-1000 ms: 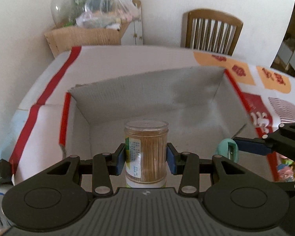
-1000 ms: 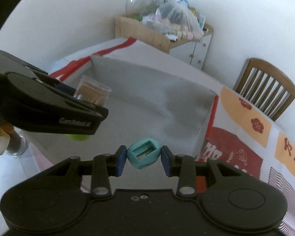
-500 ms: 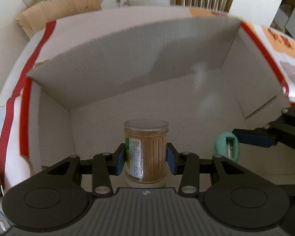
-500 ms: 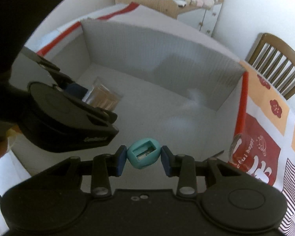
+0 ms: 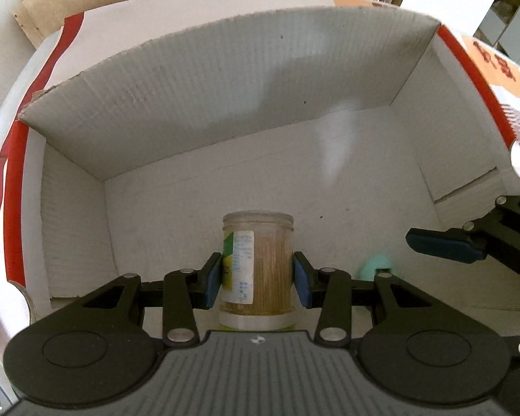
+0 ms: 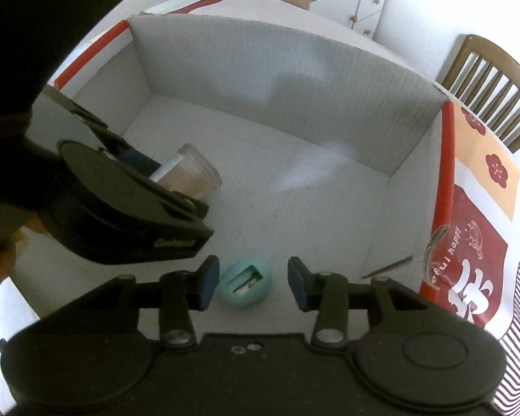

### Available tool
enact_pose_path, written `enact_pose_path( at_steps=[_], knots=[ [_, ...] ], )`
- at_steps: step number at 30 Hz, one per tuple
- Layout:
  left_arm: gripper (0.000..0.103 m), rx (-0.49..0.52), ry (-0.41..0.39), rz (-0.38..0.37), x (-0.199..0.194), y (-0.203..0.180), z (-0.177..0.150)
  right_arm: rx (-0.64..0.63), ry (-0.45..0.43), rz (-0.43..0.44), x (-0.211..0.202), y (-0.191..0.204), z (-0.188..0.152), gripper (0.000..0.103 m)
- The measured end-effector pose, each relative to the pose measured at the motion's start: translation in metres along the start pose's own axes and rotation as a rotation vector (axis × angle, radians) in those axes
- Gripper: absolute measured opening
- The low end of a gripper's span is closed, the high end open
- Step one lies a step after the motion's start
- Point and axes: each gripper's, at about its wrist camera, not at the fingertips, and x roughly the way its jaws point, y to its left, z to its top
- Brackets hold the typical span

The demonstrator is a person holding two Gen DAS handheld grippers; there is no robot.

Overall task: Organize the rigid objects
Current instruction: 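Lower the toothpick jar onto the box floor and open the left tool, then withdraw both tools from the box back toward the table items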

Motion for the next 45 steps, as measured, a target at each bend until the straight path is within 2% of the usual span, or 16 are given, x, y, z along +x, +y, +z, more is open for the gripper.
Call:
enact_pose_path(
  at_steps=[10,12,14,21,23,25,28,35,45],
  knots=[
    [0.044,-0.023,-0.092,-0.020,-0.026,0.006,-0.013,0.034,-0.067,0.013,-0.032,0.000,-0.009,0.051],
    [0.046,-0.027,-0.107,-0.021,-0.033,0.006,-0.016,0.040,-0.085,0.011,-0.038,0.001,-0.012,0.055],
    [0.053,-0.026,-0.130,-0.021,-0.041,0.004,-0.017,0.044,-0.105,0.014,-0.045,-0.002,-0.014,0.061],
    [0.054,-0.016,-0.219,-0.026,-0.073,-0.005,-0.028,0.058,-0.163,0.018,-0.070,0.001,-0.025,0.063],
    [0.054,-0.009,-0.248,-0.029,-0.083,-0.007,-0.034,0.067,-0.183,0.024,-0.077,0.000,-0.027,0.064],
    [0.055,-0.003,-0.276,-0.034,-0.093,-0.010,-0.039,0.073,-0.206,0.027,-0.087,0.002,-0.031,0.072],
    [0.062,0.002,-0.317,-0.033,-0.105,-0.013,-0.046,0.082,-0.238,0.037,-0.098,0.000,-0.037,0.074],
    [0.062,-0.004,-0.389,-0.046,-0.133,-0.022,-0.071,0.081,-0.300,0.065,-0.124,0.002,-0.060,0.077],
    [0.063,-0.028,-0.447,-0.004,-0.162,-0.027,-0.112,0.027,-0.337,0.113,-0.156,0.012,-0.092,0.085]
  ],
)
